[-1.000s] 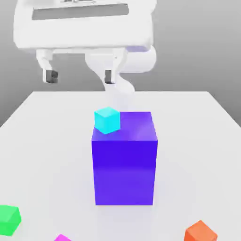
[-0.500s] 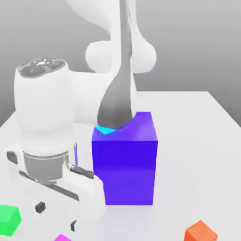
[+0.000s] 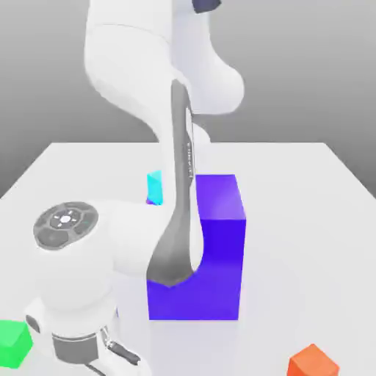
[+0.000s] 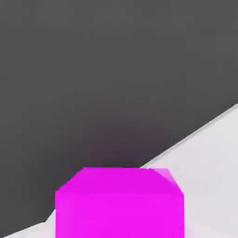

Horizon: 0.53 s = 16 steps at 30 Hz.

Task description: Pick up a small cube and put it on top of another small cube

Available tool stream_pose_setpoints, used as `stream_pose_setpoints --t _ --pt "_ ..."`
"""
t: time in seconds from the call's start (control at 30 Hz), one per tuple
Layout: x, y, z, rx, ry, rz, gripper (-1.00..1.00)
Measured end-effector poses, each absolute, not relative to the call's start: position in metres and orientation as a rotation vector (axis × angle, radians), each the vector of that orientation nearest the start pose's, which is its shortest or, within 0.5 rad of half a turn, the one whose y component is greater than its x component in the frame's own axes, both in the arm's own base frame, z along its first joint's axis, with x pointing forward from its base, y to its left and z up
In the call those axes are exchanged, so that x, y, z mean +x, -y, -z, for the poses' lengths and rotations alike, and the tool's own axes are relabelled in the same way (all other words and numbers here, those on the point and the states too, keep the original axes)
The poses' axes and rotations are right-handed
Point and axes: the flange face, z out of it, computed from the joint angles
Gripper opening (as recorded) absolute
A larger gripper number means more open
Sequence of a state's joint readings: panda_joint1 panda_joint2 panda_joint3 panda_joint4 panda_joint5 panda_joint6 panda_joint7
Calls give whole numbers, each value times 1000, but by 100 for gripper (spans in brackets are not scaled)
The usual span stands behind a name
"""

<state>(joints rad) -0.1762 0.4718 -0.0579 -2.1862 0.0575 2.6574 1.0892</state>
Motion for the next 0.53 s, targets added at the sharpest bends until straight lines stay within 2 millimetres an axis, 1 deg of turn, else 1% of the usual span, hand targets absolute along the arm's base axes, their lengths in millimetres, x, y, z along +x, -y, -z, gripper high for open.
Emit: stream_pose_setpoints --t 0.03,0.07,0.17,0.27,0.3,0.33,0.4,0.43,0.53 --pt "540 133 -182 -2432 -1988 1 -100" --pt "535 148 -192 -2410 -2019 2 -100" --pt "505 213 -216 -2295 -2160 3 -100" --pt "466 276 -236 -2152 -2293 1 -100" --pt "459 285 -232 -2127 -2312 1 -100" --pt "456 290 -221 -2115 -2322 1 -100" --pt "454 293 -194 -2106 -2329 1 -100" --pt "453 294 -184 -2105 -2331 1 100" --pt "453 294 -184 -2105 -2331 1 100"
